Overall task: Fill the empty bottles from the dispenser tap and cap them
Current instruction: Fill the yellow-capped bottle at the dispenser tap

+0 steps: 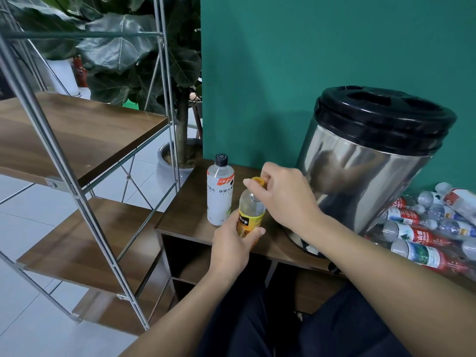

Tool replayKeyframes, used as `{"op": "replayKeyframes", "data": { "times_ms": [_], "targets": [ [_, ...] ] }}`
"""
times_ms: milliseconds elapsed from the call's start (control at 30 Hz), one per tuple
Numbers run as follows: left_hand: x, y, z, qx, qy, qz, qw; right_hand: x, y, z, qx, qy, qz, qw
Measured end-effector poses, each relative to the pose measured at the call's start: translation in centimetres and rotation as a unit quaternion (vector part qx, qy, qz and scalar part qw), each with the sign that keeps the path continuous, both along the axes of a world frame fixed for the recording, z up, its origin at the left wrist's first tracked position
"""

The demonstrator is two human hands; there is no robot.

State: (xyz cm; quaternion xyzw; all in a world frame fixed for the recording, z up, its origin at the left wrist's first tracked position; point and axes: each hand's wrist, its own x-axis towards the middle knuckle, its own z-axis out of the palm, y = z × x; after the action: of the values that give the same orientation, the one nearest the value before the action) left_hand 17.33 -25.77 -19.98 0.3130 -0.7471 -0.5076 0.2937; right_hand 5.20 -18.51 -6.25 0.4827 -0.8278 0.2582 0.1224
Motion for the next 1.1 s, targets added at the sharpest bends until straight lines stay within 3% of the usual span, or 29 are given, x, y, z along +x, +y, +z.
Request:
{"op": "replayKeyframes", "data": {
  "times_ms": [200,333,433,600,733,1100],
  "targets": [
    [2.1,-1.0,-0.9,-0.039,-0.005,-0.036,0.999,0.9,0.8,-4.4,-0.012,-0.149,-0.022,0.989],
    [4.3,-3.5,-1.0,-0.087,0.043,0.073,0.993,1.4,0.7,-7.6,-0.025,-0.228,-0.048,0.972],
    [4.2,-6.0,-0.2,-0.052,0.056,0.120,0.990,1.5,-0.4,-9.1,-0.027,-0.242,-0.065,0.968],
    [2.1,-8.9,0.0,-0.051,0.014,0.054,0.997,0.5,-3.3,-11.0,-0.035,-0.256,-0.068,0.964],
    [-0.1,-11.0,-0.2,-0.041,0.004,0.060,0.997,-1.1,-6.3,-12.1,-0.065,-0.247,-0.070,0.964],
    [-8.2,-21.4,-1.0,-0.012,0.033,0.102,0.994,-6.4,-18.0,-11.1,-0.059,-0.262,-0.128,0.955]
  ]
}}
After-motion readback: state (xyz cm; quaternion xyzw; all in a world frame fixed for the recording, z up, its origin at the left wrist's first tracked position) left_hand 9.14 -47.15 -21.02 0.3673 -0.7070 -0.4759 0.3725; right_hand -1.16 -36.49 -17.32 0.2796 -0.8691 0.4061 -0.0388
